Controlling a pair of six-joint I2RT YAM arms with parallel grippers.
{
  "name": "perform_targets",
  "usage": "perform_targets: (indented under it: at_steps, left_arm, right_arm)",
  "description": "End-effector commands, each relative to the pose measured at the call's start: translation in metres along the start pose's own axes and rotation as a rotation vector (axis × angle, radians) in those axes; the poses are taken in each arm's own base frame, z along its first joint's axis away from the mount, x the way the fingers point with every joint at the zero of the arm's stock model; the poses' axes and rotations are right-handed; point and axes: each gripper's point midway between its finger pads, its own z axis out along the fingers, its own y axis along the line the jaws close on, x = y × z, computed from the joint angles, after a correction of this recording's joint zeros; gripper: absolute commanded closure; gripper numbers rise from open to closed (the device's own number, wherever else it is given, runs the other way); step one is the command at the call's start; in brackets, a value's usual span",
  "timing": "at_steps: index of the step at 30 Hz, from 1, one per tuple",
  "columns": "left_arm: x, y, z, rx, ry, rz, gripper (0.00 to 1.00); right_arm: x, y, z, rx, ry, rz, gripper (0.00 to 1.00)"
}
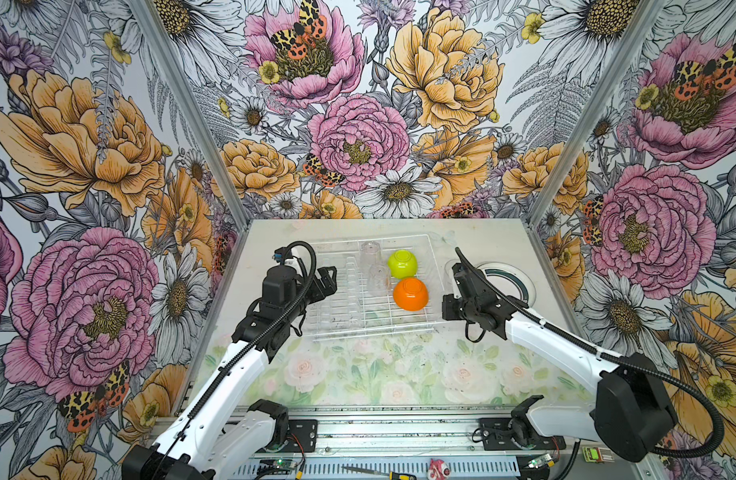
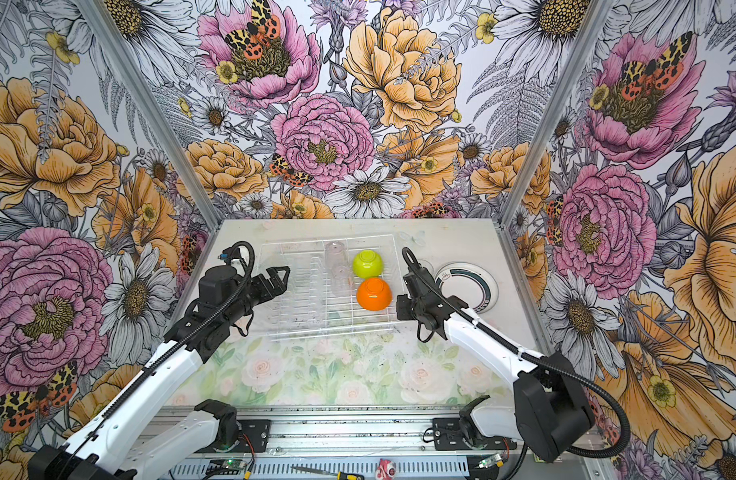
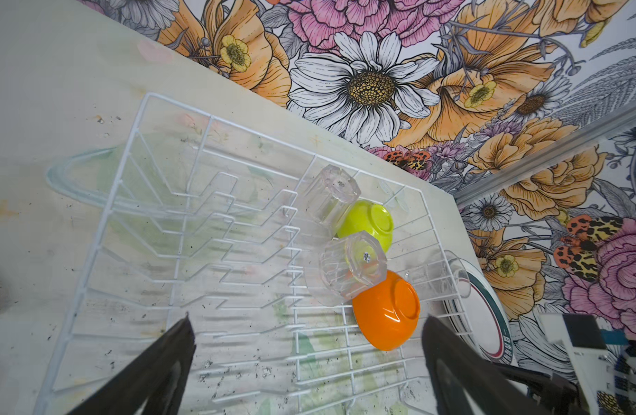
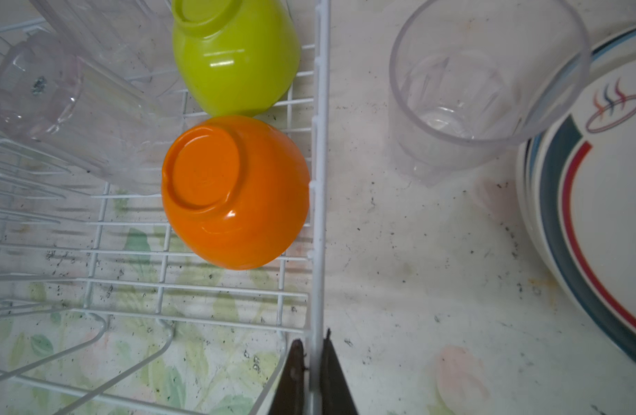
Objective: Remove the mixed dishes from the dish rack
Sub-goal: 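Move the left gripper over a clear octagonal cup while the right approaches the rack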
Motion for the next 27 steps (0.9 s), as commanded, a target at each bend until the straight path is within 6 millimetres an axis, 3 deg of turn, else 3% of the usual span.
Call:
perform_targets:
  at_steps: [1, 6, 14, 21, 27]
  left_arm:
    - [-0.016, -0.024, -0.009, 0.055, -0.060, 0.019, 0.01]
    - [-0.005, -0.053, -0.007, 0.117, -0.031, 0.056, 0.01]
    - [0.021, -0.090, -0.004, 0.152, 0.010, 0.130, 0.01]
    - [0.047, -0.099, 0.002, 0.149, 0.099, 0.194, 0.01]
    - [0.059, -0.085, 0.011, 0.089, 0.112, 0.232, 0.02]
  right_arm:
    - [0.063, -0.019, -0.004, 0.055, 0.144, -0.006, 1.00]
    - [0.087, -0.019, -0.016, 0.015, 0.122, 0.022, 1.00]
    - [0.107, -0.007, -0.024, -0.037, 0.108, 0.001, 1.00]
    - [0.113, -0.002, -0.025, -0.039, 0.114, 0.017, 1.00]
    - [0.098, 0.015, -0.040, -0.134, 0.055, 0.063, 0.77]
